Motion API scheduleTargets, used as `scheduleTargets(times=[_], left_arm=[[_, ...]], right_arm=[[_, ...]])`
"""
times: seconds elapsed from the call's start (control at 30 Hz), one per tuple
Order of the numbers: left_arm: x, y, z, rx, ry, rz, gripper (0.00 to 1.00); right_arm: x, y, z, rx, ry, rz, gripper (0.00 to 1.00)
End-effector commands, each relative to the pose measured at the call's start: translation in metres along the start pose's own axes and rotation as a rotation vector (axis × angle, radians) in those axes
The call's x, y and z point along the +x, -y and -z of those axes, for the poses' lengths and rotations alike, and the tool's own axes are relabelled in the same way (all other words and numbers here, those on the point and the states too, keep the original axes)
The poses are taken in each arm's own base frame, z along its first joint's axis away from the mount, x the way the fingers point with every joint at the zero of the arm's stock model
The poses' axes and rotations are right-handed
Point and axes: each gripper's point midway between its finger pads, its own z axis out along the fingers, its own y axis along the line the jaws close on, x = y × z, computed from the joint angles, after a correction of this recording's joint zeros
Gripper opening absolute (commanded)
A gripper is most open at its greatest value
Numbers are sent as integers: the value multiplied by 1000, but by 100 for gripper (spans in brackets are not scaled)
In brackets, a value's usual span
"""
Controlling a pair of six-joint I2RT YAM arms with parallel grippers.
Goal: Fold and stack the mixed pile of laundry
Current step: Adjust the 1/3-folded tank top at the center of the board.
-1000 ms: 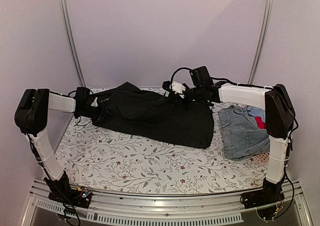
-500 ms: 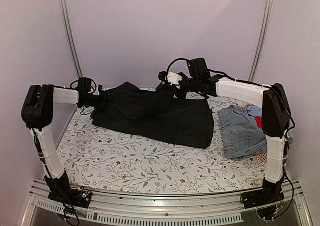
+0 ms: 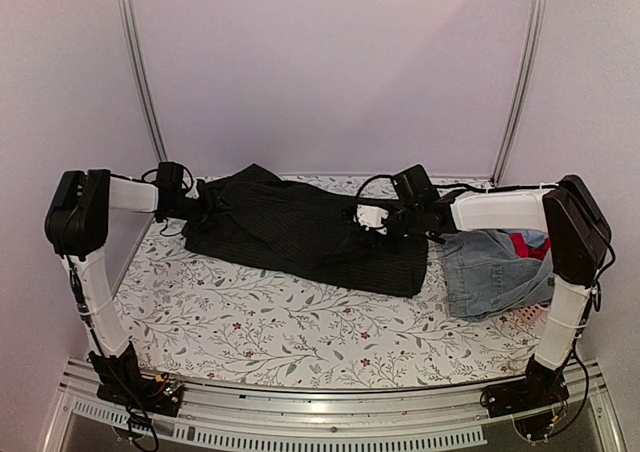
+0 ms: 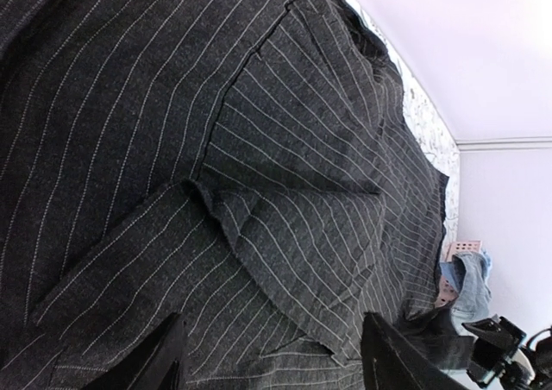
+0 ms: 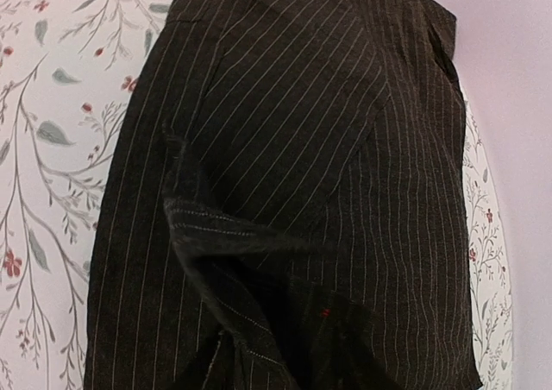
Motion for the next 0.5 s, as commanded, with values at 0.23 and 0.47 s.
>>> scheduleTargets(times=[0.23, 0.47], left_arm=[[2, -3, 15, -30, 1, -29, 68], [3, -4, 17, -36, 1, -23, 68]], right_arm=[[15, 2, 63, 108, -95, -166, 65], [25, -4, 79, 45, -146, -717, 51]])
